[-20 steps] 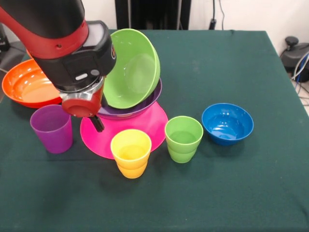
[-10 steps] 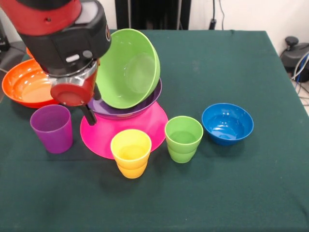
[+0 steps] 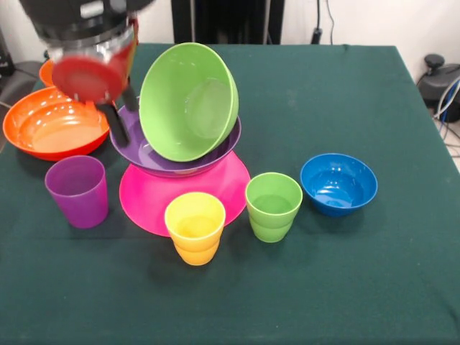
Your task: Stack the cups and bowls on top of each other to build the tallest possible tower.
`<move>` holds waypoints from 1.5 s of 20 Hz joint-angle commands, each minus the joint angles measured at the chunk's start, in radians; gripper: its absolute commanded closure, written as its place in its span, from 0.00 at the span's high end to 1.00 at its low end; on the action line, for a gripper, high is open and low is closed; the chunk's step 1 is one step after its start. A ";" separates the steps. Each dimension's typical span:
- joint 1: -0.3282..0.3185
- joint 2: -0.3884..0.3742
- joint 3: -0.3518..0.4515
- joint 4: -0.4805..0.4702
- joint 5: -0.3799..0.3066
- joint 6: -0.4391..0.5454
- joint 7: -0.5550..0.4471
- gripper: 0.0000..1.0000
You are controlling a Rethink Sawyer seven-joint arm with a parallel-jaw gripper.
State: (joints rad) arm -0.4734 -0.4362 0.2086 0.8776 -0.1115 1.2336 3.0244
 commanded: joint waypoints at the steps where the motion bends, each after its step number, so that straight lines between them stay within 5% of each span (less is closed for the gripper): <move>1: 0.033 -0.141 0.021 0.198 0.006 0.118 -0.212 1.00; 11: 0.032 -0.225 0.026 0.399 0.064 -0.008 -0.121 1.00; 30: 0.049 -0.231 0.021 0.506 0.097 -0.176 -0.032 1.00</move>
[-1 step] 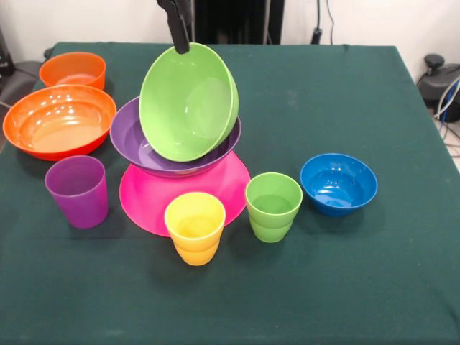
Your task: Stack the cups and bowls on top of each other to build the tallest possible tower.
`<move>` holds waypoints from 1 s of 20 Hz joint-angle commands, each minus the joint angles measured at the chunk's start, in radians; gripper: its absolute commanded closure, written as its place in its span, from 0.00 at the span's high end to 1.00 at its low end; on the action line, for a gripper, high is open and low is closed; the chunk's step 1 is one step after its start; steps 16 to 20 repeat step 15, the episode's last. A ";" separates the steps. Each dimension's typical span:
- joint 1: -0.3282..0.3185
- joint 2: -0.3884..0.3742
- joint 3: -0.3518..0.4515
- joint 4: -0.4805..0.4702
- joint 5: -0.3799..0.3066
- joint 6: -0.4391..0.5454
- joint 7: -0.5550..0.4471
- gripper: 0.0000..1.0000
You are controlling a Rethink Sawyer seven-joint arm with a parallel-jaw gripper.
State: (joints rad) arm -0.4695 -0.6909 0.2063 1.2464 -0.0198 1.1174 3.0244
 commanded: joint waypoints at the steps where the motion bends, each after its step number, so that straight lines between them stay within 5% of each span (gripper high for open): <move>1: 0.046 0.026 0.023 0.139 0.005 -0.065 -0.030 1.00; 20: 0.053 0.043 0.021 0.189 0.019 -0.163 -0.012 1.00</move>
